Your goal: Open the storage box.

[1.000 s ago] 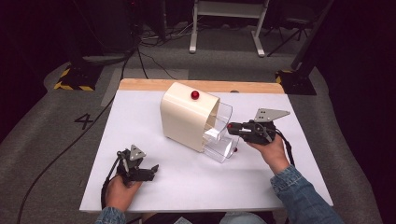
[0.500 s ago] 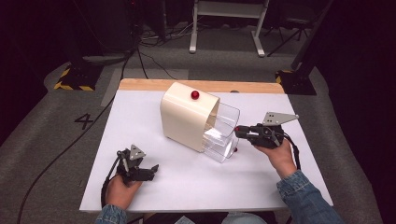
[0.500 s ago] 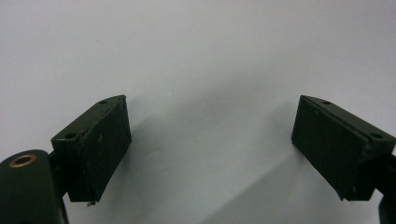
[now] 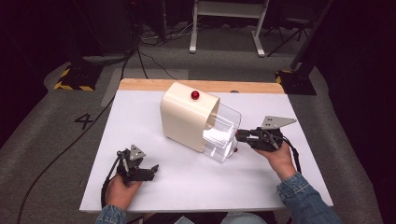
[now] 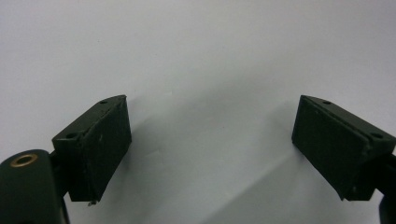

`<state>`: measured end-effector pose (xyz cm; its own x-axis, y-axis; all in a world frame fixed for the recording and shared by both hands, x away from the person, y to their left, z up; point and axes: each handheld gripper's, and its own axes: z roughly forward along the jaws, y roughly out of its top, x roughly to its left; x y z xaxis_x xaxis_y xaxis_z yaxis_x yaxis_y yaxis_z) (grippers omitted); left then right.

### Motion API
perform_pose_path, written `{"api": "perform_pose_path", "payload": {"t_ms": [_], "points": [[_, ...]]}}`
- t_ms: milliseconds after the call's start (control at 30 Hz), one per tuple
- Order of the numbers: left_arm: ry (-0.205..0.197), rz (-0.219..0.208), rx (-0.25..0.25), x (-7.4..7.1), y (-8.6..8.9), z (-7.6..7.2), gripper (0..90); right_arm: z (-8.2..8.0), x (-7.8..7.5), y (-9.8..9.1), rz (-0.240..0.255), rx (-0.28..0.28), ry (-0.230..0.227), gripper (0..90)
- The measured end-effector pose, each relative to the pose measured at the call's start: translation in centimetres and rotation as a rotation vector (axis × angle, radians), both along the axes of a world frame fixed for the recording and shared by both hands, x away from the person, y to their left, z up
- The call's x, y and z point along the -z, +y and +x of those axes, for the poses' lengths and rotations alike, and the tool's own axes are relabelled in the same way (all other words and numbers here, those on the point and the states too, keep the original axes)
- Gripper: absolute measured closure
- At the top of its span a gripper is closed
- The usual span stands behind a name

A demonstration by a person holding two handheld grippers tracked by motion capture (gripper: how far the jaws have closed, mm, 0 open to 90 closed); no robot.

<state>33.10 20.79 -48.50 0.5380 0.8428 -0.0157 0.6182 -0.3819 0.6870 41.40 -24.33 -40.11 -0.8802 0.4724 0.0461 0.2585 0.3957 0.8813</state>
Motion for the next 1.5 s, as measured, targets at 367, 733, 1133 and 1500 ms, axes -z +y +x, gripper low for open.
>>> {"api": "perform_pose_path", "payload": {"t_ms": [367,733,1133,1500], "points": [[0.001,-0.001,0.0,0.0,0.0,0.0,12.0,0.0,0.7,-0.5,-0.014,0.025,0.013,57.6],[-0.001,0.0,0.0,0.0,0.0,0.0,12.0,-1.3,-0.5,-2.3,-0.017,0.041,-0.008,50.0],[-0.002,0.007,0.005,0.0,0.0,0.0,12.1,-3.1,-1.5,-6.1,-0.047,0.098,0.041,35.4],[-0.011,0.012,0.002,0.0,0.0,-0.1,12.2,-3.3,0.3,-10.1,-0.092,0.182,0.091,14.8]]}}
